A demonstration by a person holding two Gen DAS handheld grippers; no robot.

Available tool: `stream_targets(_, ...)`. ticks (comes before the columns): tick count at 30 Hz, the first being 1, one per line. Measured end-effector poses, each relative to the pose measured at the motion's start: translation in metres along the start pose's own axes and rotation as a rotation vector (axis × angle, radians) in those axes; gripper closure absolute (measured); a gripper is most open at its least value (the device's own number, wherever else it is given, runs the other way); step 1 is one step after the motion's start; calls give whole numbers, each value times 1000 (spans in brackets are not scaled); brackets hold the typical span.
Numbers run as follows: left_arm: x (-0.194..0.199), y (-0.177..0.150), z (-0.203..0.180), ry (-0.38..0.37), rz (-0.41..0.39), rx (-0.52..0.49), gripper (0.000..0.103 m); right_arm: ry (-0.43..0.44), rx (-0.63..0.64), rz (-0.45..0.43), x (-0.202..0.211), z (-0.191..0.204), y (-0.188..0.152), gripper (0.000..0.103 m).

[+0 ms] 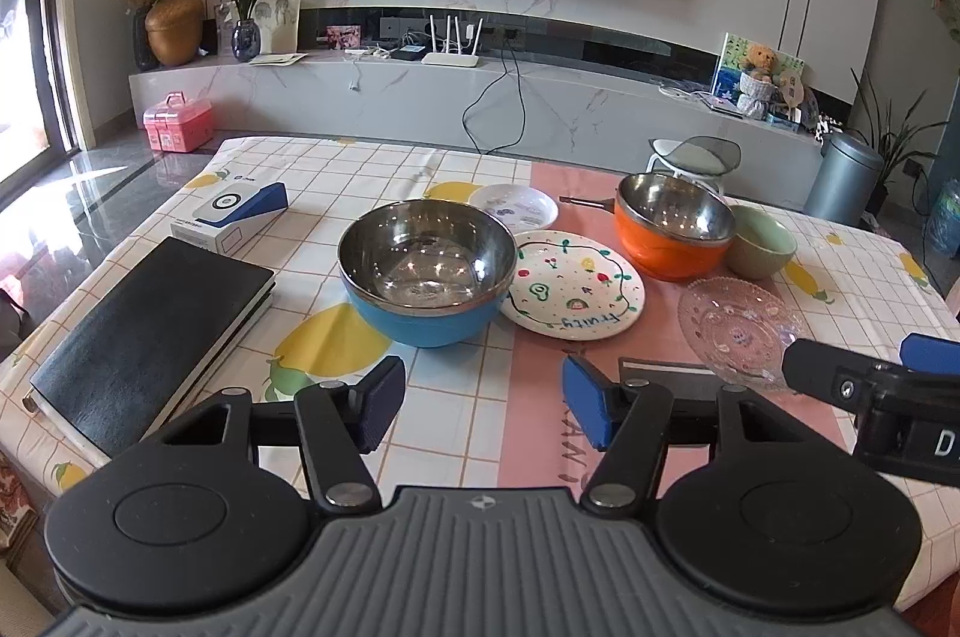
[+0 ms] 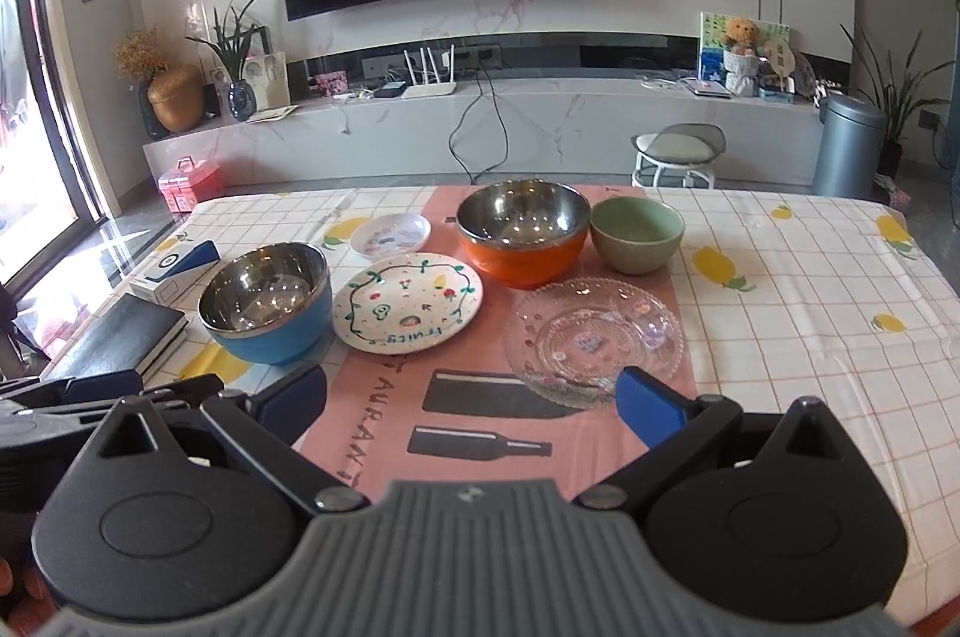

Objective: Organize plates and bowls
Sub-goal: 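Move the left tool toward the rim of the blue steel bowl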

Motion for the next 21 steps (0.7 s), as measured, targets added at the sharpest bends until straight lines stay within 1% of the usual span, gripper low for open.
stream_targets(2, -6, 5, 9, 3, 13, 23, 36, 17, 21, 3, -12, 7, 4, 3)
stream_targets(3, -8, 8, 13, -4, 18, 35, 36, 31, 26, 6, -19, 11, 6, 3)
stream_targets(4, -11, 11, 17, -19, 20, 40, 36, 39, 28, 12, -26, 14, 7, 4)
stream_targets(5, -14, 14, 21, -33, 19, 37, 39, 47, 30, 22, -34, 18, 9, 5)
stream_targets(7, -17, 20, 28, -39, 3, 31, 44, 62, 29, 43, -46, 26, 12, 13)
stream_targets(10, -27, 33, 38, -28, -11, 37, 47, 86, 35, 55, -65, 40, 20, 16)
stream_targets(12, -37, 44, 51, -1, -21, 57, 47, 93, 36, 69, -78, 48, 25, 17)
stream_targets(15, -51, 54, 69, 31, -16, 100, 47, 95, 15, 94, -100, 56, 31, 18)
stream_targets(17, -62, 58, 81, 38, 5, 142, 44, 107, 5, 113, -114, 62, 33, 21)
stream_targets(18, -67, 60, 86, 46, 13, 163, 42, 109, -4, 120, -121, 65, 35, 24)
stream_targets(21, -82, 65, 99, 59, 27, 205, 36, 110, -19, 141, -141, 72, 37, 25)
Point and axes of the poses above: each gripper's, at about its wrist camera, not at the fingertips, and x roughly against the way its jaws point, z to its left, y to its top, the point moved 7 cm from there along -x, roughly the way its jaws point, and after that the axes turned 6 degrees about -z, right-handed, at the moved point
